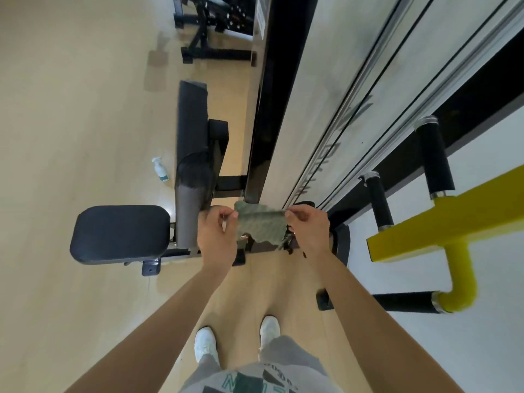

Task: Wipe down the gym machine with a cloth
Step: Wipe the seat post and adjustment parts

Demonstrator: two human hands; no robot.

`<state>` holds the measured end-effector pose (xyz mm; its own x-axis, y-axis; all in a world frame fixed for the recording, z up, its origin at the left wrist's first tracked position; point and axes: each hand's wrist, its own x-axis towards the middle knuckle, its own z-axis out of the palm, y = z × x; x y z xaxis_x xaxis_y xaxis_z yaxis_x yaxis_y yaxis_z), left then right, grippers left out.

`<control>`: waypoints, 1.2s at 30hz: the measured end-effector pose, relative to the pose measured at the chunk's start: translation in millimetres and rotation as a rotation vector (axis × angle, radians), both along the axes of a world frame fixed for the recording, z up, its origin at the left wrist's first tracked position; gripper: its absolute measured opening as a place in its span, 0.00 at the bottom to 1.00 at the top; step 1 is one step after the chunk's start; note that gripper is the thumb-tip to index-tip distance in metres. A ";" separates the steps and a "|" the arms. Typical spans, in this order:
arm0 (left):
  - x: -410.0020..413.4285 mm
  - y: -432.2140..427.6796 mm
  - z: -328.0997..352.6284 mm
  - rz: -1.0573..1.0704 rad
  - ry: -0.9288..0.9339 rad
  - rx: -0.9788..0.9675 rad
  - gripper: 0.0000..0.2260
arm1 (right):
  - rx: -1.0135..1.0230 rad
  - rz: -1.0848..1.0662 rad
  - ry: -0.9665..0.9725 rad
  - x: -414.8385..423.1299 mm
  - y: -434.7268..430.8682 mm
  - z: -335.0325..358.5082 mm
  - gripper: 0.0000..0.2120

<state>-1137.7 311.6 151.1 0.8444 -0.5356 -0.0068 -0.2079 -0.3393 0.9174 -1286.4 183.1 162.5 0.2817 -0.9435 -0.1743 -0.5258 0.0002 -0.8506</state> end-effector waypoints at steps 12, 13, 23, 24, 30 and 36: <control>9.8 -98.7 -12.6 0.203 0.199 -0.280 0.08 | 0.138 0.219 -0.359 83.3 -57.4 -7.0 0.32; 8.5 -101.2 -18.5 0.173 0.206 -0.293 0.09 | 0.130 0.245 -0.352 86.8 -57.2 -12.6 0.32; -0.8 -114.4 -86.1 0.255 0.206 -0.297 0.12 | 0.019 0.266 -0.388 89.6 -59.6 -79.0 0.22; -1.5 -114.2 -95.5 0.254 0.204 -0.303 0.10 | 0.012 0.266 -0.388 90.2 -59.3 -89.0 0.23; 1.6 -111.2 -168.5 0.254 0.203 -0.312 0.08 | -0.002 0.261 -0.423 90.8 -57.4 -158.1 0.24; 8.4 -103.5 -249.4 0.201 0.227 -0.303 0.10 | -0.040 0.192 -0.479 93.5 -47.1 -232.9 0.25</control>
